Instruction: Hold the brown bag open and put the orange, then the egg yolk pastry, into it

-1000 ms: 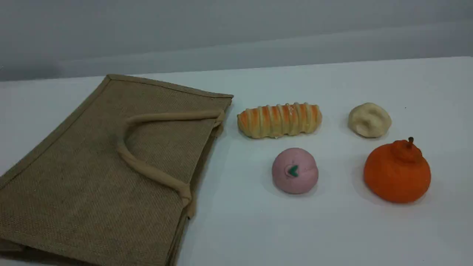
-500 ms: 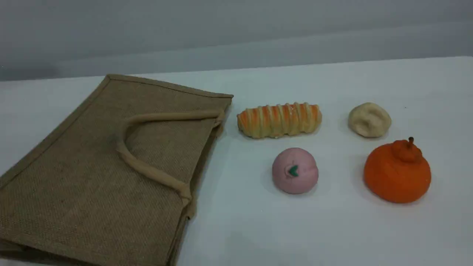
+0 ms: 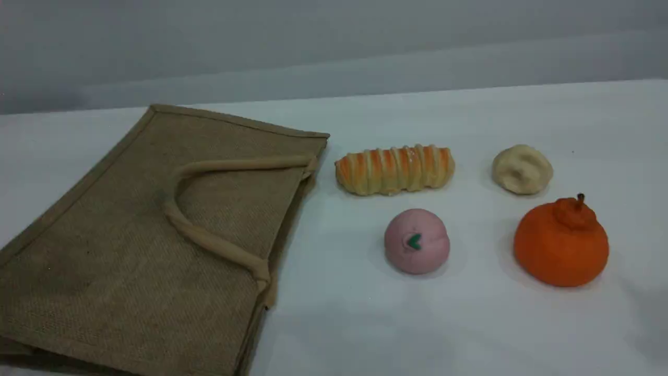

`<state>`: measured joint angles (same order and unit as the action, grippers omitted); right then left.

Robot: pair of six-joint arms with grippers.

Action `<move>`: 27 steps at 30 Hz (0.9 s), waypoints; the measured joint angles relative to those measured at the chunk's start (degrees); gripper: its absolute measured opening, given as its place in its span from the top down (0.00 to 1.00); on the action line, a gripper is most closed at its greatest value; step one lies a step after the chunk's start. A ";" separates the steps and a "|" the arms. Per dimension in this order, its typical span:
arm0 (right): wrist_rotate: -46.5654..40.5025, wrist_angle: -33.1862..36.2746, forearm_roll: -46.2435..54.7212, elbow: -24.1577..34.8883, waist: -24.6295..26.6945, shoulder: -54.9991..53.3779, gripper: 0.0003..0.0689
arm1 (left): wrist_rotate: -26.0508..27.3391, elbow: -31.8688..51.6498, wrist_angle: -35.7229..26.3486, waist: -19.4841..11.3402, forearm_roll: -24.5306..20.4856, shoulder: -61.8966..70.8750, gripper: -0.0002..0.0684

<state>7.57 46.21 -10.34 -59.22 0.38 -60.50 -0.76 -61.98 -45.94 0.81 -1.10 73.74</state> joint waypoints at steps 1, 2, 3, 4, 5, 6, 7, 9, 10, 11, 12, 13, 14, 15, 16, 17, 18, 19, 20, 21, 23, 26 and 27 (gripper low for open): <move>0.00 -0.05 0.00 -0.08 0.00 -0.52 0.18 | 0.00 -0.90 0.00 0.00 0.00 1.59 0.26; 0.00 -0.05 0.00 -0.08 0.00 -1.01 0.18 | 0.00 -1.82 0.00 0.00 0.00 3.10 0.26; 0.00 -0.05 0.00 -0.08 0.00 -1.39 0.18 | -0.09 -2.61 0.00 0.00 0.00 4.33 0.26; 0.00 -0.42 0.00 -0.08 0.00 -1.63 0.18 | -0.57 -3.51 -0.05 0.00 0.00 5.76 0.26; 0.00 -0.92 0.00 -0.08 0.00 -2.09 0.18 | -1.18 -4.37 -0.05 0.00 0.00 7.13 0.26; 0.00 -1.34 0.00 -0.08 0.00 -2.34 0.18 | -1.83 -5.13 -0.11 0.00 0.00 8.26 0.26; 0.00 -1.53 0.00 -0.08 0.00 -2.48 0.18 | -2.32 -5.73 -0.18 0.00 0.00 9.56 0.26; 0.00 -1.59 0.00 -0.08 0.00 -2.99 0.18 | -2.77 -6.99 -0.33 0.00 0.00 12.06 0.26; 0.00 -1.76 0.00 -0.08 0.00 -3.21 0.18 | -2.77 -7.48 -0.33 0.00 0.00 13.14 0.26; 0.00 -1.85 0.00 -0.08 0.00 -3.49 0.18 | -2.77 -8.02 -0.27 0.00 0.05 14.42 0.26; 0.00 -1.90 0.00 -0.08 0.00 -3.66 0.18 | -2.77 -8.48 -0.27 0.00 0.20 15.69 0.26; 0.00 -1.90 -0.16 -0.08 0.00 -3.90 0.18 | -2.77 -8.79 0.02 0.00 0.58 16.96 0.26; 0.00 -2.23 -0.24 -0.08 0.00 -4.16 0.18 | -2.77 -9.08 0.16 0.00 1.10 18.05 0.26; 0.00 -2.32 -0.28 -0.08 0.00 -4.38 0.18 | -2.77 -9.35 0.41 0.09 1.71 19.35 0.26; 0.00 -2.32 -0.28 -0.08 0.00 -4.49 0.18 | -2.77 -9.50 0.83 0.37 2.33 20.60 0.26; 0.00 -2.32 -0.28 -0.08 0.00 -4.70 0.18 | -2.77 -9.64 1.28 0.69 2.73 21.63 0.26; 0.00 -2.35 -0.28 -0.08 0.00 -4.82 0.18 | -2.77 -9.93 1.68 1.27 2.93 22.86 0.26; 0.00 -2.35 -0.28 -0.08 0.00 -4.97 0.18 | -2.77 -10.28 2.04 1.94 2.87 24.09 0.26; 0.00 -2.35 -0.28 -0.08 0.00 -5.06 0.18 | -2.77 -10.71 2.20 2.51 2.82 25.32 0.26; 0.05 -2.35 -0.28 -0.08 0.00 -5.28 0.18 | -2.86 -11.09 2.62 3.19 2.82 26.35 0.26; 0.05 -2.39 -0.28 -0.08 0.00 -5.49 0.18 | -4.08 -12.09 3.07 4.07 2.82 28.83 0.26; 0.05 -2.39 -0.28 -0.08 0.00 -5.49 0.18 | -6.88 -13.08 3.07 4.57 2.80 32.26 0.26; 0.05 -2.39 -0.28 -0.08 0.00 -5.49 0.18 | -7.24 -13.22 3.17 4.85 2.98 33.39 0.26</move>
<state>7.62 43.81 -10.62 -59.31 0.38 -65.99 -8.00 -75.20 -42.77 5.66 1.88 107.13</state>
